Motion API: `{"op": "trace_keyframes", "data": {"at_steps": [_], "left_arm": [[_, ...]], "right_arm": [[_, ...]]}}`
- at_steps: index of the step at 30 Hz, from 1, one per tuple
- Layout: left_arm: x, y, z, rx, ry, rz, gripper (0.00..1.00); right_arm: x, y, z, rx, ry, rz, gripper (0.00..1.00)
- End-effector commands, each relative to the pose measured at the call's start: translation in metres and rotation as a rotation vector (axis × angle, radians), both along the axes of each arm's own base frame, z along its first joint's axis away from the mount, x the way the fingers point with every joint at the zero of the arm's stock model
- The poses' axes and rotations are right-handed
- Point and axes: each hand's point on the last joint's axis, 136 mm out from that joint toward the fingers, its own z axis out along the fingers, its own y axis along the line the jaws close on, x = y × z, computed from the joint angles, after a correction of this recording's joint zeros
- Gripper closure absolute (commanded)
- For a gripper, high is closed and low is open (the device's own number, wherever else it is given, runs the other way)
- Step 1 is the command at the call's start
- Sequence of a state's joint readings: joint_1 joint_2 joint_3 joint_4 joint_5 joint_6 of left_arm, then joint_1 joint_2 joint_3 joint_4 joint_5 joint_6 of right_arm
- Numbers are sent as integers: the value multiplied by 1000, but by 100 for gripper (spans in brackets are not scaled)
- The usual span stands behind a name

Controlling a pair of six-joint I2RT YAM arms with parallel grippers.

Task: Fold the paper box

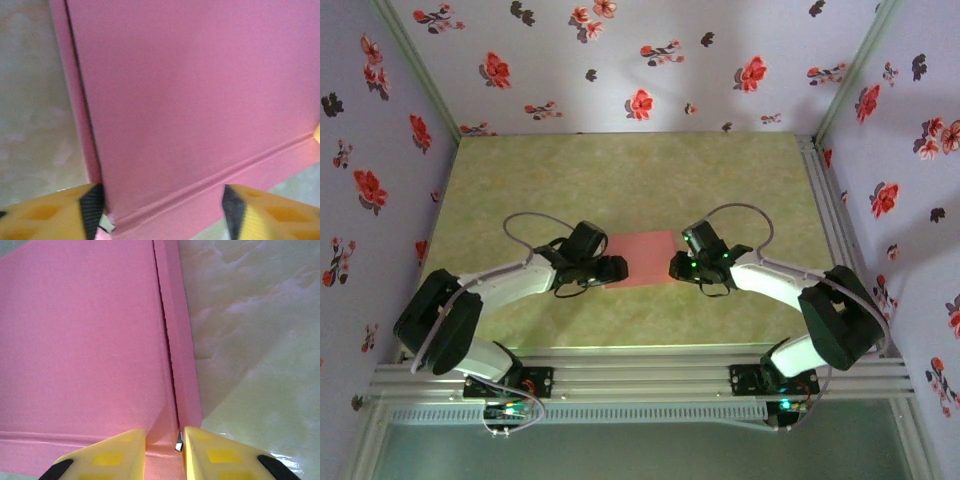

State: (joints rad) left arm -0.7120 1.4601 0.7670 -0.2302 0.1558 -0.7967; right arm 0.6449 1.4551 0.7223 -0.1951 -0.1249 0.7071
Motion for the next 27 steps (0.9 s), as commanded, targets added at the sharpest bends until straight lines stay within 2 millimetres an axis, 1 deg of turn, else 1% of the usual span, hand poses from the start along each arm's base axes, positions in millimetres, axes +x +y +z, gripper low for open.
{"op": "trace_keyframes", "data": {"at_steps": [1,3,6,8,10,12,16,23,27], "left_arm": [[3,14,-2,94,-15,5,47],[4,17,0,108,-23,2,54],[5,19,4,127,-30,-4,60],[5,22,5,147,-35,-6,62],[6,25,2,167,-34,-6,66],[6,26,-2,183,-29,-10,67],[9,24,-10,191,-22,-12,73],[9,20,-26,201,7,-23,73],[8,20,-29,198,10,-20,73]], "right_arm": [[-5,-15,-8,-87,35,-8,71],[-5,-17,-5,-97,26,-6,71],[-5,-21,-1,-126,21,-2,68],[-5,-23,2,-135,15,-1,66],[-5,-25,5,-143,9,0,66],[-5,-27,5,-156,7,-3,66],[-5,-32,2,-189,10,-3,66],[-10,-37,-13,-215,36,-2,64],[-13,-38,-17,-220,43,-3,64]]}}
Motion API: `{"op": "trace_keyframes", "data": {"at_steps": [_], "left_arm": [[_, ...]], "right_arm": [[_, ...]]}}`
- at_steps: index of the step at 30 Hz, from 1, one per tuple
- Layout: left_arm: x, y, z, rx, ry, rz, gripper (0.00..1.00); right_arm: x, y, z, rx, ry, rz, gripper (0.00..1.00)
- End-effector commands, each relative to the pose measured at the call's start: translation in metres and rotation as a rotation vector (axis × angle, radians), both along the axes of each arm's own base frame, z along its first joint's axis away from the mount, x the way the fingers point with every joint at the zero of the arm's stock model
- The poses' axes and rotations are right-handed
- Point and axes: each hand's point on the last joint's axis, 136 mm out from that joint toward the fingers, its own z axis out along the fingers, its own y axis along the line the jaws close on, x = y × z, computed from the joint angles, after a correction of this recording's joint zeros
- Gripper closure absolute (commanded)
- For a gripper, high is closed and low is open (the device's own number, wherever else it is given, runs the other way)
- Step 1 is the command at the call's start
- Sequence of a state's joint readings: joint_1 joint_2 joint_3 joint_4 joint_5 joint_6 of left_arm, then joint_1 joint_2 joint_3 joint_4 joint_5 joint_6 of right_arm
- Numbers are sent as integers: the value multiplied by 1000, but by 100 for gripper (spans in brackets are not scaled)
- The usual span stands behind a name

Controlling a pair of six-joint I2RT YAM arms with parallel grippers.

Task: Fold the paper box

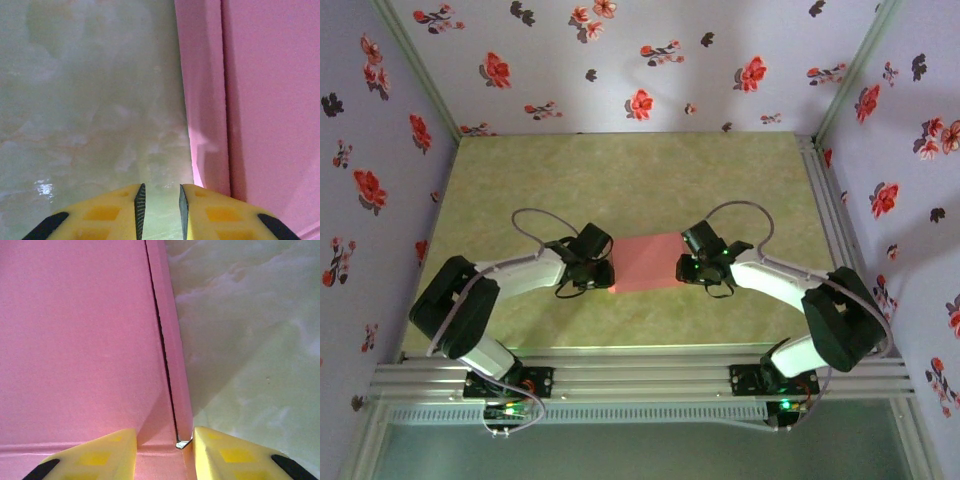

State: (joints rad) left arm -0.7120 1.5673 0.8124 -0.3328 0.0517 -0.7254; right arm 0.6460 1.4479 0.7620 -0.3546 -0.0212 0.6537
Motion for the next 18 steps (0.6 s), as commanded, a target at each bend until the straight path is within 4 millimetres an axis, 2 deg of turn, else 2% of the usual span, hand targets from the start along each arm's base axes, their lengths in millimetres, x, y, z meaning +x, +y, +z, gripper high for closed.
{"op": "trace_keyframes", "data": {"at_steps": [1,7,13,15,18], "left_arm": [[7,-3,6,-9,-32,-7,73],[9,4,40,-18,-93,4,66],[11,-10,77,-151,-164,-12,63],[11,-18,78,-180,-158,-27,62],[12,-25,63,-177,-124,-42,60]], "right_arm": [[-8,-12,-13,-61,24,-4,64],[-4,-15,-2,-67,-5,-11,61],[0,-3,25,20,-63,10,60],[1,-3,34,30,-85,16,59],[3,-3,36,17,-87,27,57]]}}
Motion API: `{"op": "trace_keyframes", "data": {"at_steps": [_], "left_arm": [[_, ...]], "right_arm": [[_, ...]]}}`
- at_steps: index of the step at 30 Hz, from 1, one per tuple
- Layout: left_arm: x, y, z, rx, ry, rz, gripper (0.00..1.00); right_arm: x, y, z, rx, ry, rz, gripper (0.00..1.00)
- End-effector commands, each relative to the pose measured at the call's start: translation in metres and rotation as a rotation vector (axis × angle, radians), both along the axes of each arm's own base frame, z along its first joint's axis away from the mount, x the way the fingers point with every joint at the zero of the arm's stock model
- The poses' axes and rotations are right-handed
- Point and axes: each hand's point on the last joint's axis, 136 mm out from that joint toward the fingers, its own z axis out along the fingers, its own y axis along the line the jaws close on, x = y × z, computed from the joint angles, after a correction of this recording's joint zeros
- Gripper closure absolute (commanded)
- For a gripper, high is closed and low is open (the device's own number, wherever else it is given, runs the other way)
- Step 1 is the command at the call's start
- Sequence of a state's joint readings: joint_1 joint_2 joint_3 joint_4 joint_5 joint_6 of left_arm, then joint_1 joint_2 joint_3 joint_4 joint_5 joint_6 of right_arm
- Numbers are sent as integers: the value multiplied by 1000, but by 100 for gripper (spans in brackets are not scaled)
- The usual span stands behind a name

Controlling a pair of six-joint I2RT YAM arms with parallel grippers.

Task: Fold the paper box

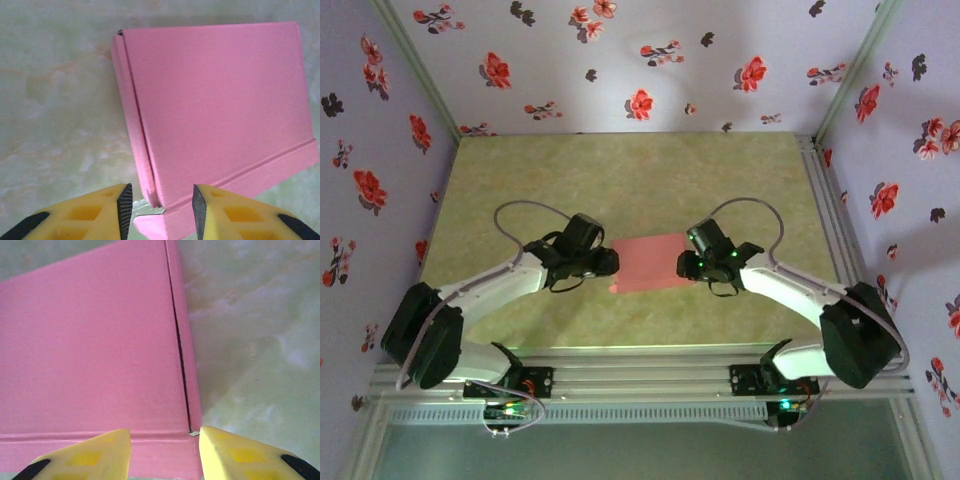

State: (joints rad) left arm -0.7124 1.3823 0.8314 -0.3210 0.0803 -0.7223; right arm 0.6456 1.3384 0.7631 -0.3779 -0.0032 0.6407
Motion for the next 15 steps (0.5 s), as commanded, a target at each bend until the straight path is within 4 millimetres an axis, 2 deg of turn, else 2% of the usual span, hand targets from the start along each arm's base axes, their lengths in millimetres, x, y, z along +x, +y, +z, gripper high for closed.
{"op": "trace_keyframes", "data": {"at_steps": [1,8,15], "left_arm": [[2,-11,-11,-9,30,-29,60],[4,-13,-40,48,70,-31,60],[-3,2,-59,135,100,-13,61]], "right_arm": [[1,-2,3,-28,0,26,57],[3,-11,-18,-111,23,26,56],[-6,-13,-49,-140,88,29,57]]}}
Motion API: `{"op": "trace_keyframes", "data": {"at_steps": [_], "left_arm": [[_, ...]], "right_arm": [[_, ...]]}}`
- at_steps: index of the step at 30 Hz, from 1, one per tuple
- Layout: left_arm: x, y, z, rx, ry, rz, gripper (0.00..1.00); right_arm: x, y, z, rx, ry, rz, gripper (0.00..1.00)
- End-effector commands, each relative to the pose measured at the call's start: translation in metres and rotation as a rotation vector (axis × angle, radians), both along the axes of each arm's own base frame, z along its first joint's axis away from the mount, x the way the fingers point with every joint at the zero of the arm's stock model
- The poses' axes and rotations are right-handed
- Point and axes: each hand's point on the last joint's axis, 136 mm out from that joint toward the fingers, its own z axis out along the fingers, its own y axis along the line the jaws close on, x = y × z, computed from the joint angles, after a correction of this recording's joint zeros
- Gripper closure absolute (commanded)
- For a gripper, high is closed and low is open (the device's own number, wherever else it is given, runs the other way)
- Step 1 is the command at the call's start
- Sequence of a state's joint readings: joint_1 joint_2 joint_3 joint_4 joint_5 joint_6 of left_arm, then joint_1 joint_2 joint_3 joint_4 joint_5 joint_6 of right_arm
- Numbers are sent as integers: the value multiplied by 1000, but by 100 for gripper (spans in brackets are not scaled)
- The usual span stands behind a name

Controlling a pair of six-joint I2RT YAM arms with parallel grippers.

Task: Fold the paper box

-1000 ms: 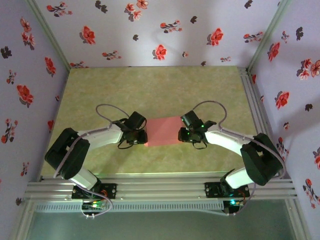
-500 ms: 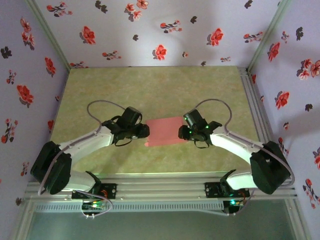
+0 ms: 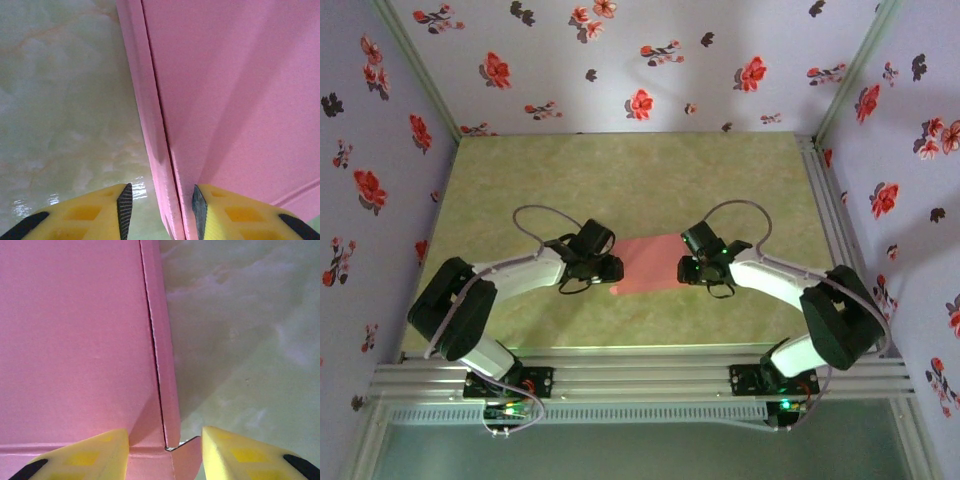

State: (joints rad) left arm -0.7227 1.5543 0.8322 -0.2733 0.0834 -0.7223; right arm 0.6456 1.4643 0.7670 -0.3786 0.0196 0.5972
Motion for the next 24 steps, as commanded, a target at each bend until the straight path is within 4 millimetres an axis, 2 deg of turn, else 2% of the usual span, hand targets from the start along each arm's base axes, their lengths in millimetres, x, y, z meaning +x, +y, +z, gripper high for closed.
{"op": "trace_keyframes", "data": {"at_steps": [1,4,7,12,16,20,24], "left_arm": [[-4,8,-11,65,11,-3,61],[-7,11,-18,77,26,-4,61],[-7,11,-18,73,24,-1,61],[-3,7,7,30,-24,0,61],[-6,9,26,12,-52,-8,60],[-22,8,36,34,-73,-89,56],[-45,2,29,68,-71,-192,53]], "right_arm": [[-5,-7,-15,-34,19,-1,57],[-7,-10,-15,-39,21,-3,57],[-3,-9,-4,-40,2,1,57],[-4,-9,18,-22,-34,17,57],[-14,-15,29,-21,-45,46,56],[-27,-26,29,-52,-30,78,54],[-39,-34,23,-84,-3,98,54]]}}
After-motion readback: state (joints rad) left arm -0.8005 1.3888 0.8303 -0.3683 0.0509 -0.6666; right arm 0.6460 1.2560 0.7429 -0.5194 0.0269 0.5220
